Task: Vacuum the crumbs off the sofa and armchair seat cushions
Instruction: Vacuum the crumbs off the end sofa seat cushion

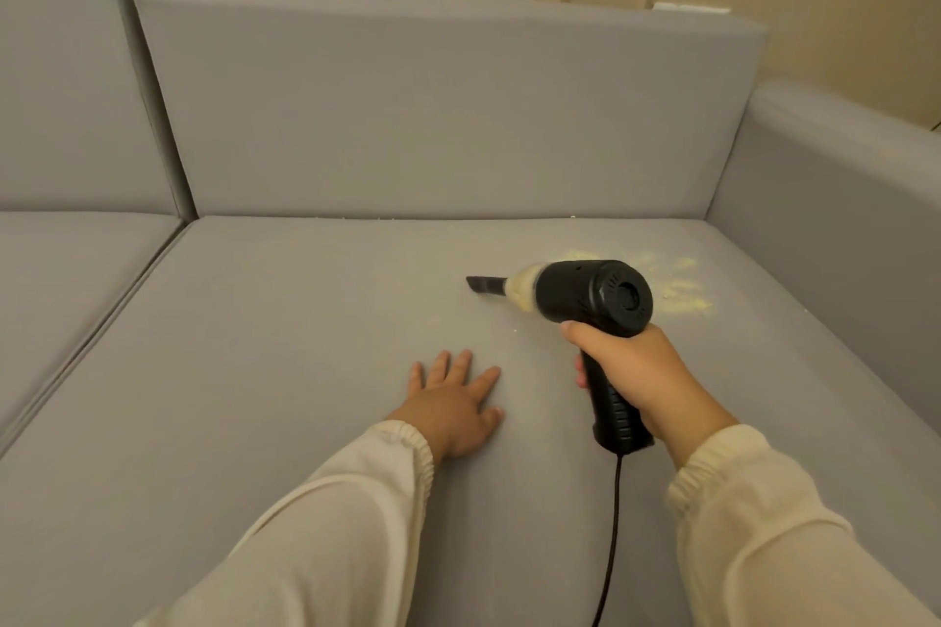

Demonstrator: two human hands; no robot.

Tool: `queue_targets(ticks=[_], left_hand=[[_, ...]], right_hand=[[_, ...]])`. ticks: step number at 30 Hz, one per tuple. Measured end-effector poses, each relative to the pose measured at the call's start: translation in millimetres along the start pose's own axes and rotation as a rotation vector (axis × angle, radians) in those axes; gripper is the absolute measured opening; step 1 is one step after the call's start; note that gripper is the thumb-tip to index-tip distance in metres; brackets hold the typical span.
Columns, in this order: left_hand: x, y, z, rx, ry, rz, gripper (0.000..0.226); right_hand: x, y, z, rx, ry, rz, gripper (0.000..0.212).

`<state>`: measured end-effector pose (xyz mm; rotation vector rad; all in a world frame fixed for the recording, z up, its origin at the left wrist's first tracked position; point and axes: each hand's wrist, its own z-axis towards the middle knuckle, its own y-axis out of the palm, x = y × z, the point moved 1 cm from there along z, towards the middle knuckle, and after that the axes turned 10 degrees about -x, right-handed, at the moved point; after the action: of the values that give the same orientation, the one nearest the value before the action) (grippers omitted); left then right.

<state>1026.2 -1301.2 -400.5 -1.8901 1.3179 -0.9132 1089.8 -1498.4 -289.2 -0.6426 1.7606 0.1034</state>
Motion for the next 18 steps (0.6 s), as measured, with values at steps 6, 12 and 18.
queue_targets(ticks=[6, 12, 18], left_hand=[[2.0, 3.3, -15.3, -0.018, -0.019, -0.084, 0.07], [12.6, 9.2, -24.8, -0.04, -0.034, -0.057, 0.069], [14.1, 11.9, -31.7, -0.071, -0.068, -0.049, 0.069]], right_hand=[[7.5, -17.1, -18.1, 0.182, -0.091, -0.087, 0.025], [14.3, -26.0, -18.8, 0.173, -0.03, 0.043, 0.025], [4.6, -15.0, -21.9, 0.059, -0.02, 0.125, 0.019]])
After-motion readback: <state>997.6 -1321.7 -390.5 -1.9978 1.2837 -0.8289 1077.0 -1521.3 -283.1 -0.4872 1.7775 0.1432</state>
